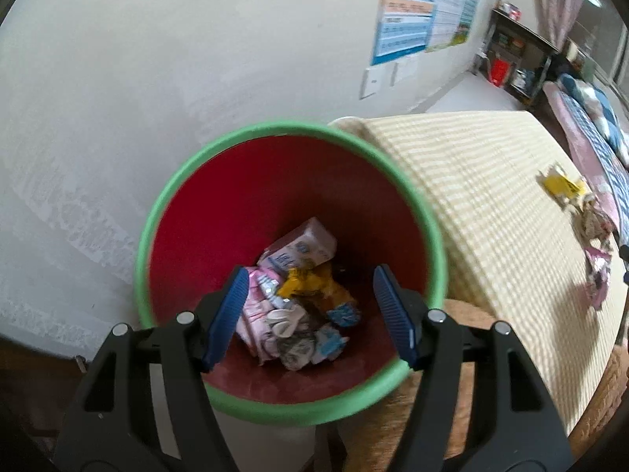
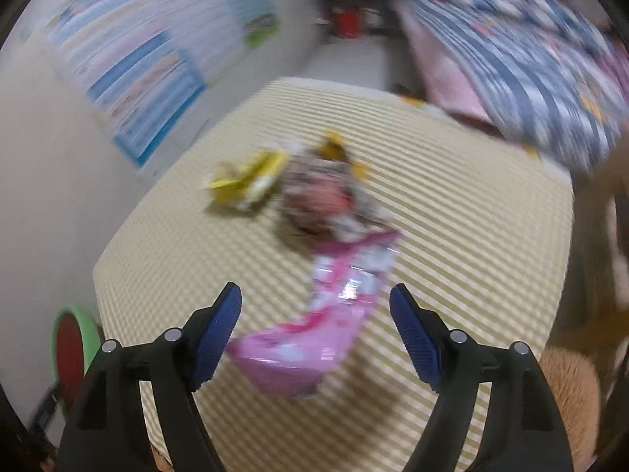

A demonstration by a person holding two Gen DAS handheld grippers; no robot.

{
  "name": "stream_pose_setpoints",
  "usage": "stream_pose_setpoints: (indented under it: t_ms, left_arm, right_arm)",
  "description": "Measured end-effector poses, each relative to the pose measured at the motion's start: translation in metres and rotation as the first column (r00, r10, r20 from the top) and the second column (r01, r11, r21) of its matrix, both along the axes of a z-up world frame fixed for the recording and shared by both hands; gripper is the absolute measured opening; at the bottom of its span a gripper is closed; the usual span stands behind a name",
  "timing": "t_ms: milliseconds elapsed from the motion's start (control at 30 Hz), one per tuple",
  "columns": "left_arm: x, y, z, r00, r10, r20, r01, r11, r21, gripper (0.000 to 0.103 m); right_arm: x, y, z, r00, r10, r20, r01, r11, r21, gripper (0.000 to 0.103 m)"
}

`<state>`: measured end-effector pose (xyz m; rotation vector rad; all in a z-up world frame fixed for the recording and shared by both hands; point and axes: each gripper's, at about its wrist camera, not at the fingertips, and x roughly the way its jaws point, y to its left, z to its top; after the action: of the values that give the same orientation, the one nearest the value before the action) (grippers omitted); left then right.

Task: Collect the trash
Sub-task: 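Open the left tool over the bin while the right tool releases the yellow candy bag, then grasp the yellow juice box with the left tool while the right tool grasps the pink bag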

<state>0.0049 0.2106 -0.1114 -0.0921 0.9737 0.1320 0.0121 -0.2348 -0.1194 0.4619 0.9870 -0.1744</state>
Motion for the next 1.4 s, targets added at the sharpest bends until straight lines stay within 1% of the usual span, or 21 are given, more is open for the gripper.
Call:
stream_pose_setpoints:
  t_ms: [67,133,300,333,500,567,600,633,667,700,767,800,900,967,1133,1233,1300,1333,1400]
  left_arm:
    - [0.001,-0.013,0.003,1.0,-0.031,0.004,0.031,0.999,0.016,0.063]
    - [0.001,-0.025,0.007,0.998,-0.057,0.007,0.057,0.998,0.031,0.063]
    - [0.0,-0.046,0.016,0.995,-0.095,0.016,0.094,0.994,0.063,0.064]
    - [0.0,-0.049,0.017,0.995,-0.099,0.016,0.098,0.993,0.067,0.064]
    - [0.002,-0.073,0.021,0.99,-0.137,0.008,0.136,0.987,0.085,0.065]
    - [0.005,-0.087,0.023,0.987,-0.162,0.003,0.161,0.983,0.083,0.066]
    - [0.008,-0.095,0.025,0.984,-0.176,0.005,0.175,0.982,0.075,0.066]
    - [0.011,-0.104,0.028,0.982,-0.189,0.01,0.188,0.98,0.066,0.067]
    - [0.014,-0.111,0.03,0.979,-0.202,0.014,0.201,0.978,0.059,0.067]
    - [0.016,-0.12,0.032,0.976,-0.216,0.019,0.214,0.975,0.054,0.068]
    - [0.023,-0.144,0.038,0.965,-0.261,0.034,0.258,0.964,0.056,0.069]
    - [0.026,-0.157,0.04,0.957,-0.287,0.039,0.285,0.957,0.061,0.069]
    - [0.036,-0.188,0.039,0.939,-0.341,0.034,0.339,0.939,0.066,0.07]
    - [0.05,-0.211,0.036,0.928,-0.371,0.027,0.368,0.927,0.066,0.07]
    - [0.09,-0.251,0.03,0.917,-0.399,0.011,0.397,0.915,0.064,0.069]
    - [0.115,-0.28,0.026,0.894,-0.447,0.002,0.445,0.891,0.091,0.069]
    - [0.128,-0.295,0.022,0.878,-0.478,-0.01,0.477,0.874,0.093,0.069]
    - [0.132,-0.302,0.02,0.872,-0.49,-0.017,0.489,0.867,0.096,0.069]
    - [0.144,-0.319,0.016,0.854,-0.519,-0.04,0.52,0.846,0.118,0.069]
  right_arm:
    - [-0.005,-0.008,-0.01,0.999,-0.029,-0.025,0.03,0.998,0.047,0.075]
    - [-0.009,-0.016,-0.022,0.998,-0.036,-0.048,0.04,0.994,0.098,0.075]
    - [-0.012,-0.015,-0.032,0.999,0.005,-0.043,0.004,0.977,0.213,0.075]
    - [-0.012,-0.008,-0.03,0.999,0.011,-0.04,-0.002,0.975,0.221,0.075]
    - [-0.01,-0.009,-0.033,0.999,0.035,-0.033,-0.026,0.969,0.247,0.075]
    - [-0.006,-0.009,-0.037,0.998,0.049,-0.037,-0.037,0.965,0.258,0.073]
    - [-0.007,-0.01,-0.039,0.998,0.055,-0.038,-0.043,0.963,0.265,0.064]
    - [-0.008,-0.011,-0.042,0.997,0.067,-0.041,-0.053,0.959,0.278,0.049]
    - [-0.007,-0.011,-0.044,0.996,0.077,-0.042,-0.061,0.955,0.291,0.041]
    - [-0.007,-0.012,-0.047,0.995,0.093,-0.04,-0.075,0.946,0.316,0.027]
    - [-0.009,-0.014,-0.048,0.994,0.105,-0.021,-0.092,0.937,0.336,0.021]
    - [-0.011,-0.015,-0.046,0.994,0.11,-0.006,-0.101,0.934,0.342,0.014]
    - [-0.016,-0.023,-0.043,0.993,0.11,0.031,-0.114,0.928,0.355,0.012]
    - [-0.02,-0.03,-0.041,0.994,0.102,0.05,-0.113,0.926,0.361,0.012]
    - [-0.032,-0.052,-0.032,0.995,0.056,0.086,-0.082,0.938,0.338,0.011]
    - [-0.045,-0.07,-0.02,0.991,-0.015,0.132,-0.027,0.951,0.308,0.011]
    - [-0.05,-0.082,-0.017,0.987,-0.056,0.149,0.011,0.958,0.285,0.011]
    - [-0.051,-0.087,-0.018,0.986,-0.076,0.149,0.033,0.962,0.269,0.011]
    - [-0.051,-0.095,-0.024,0.985,-0.099,0.138,0.058,0.961,0.272,0.011]
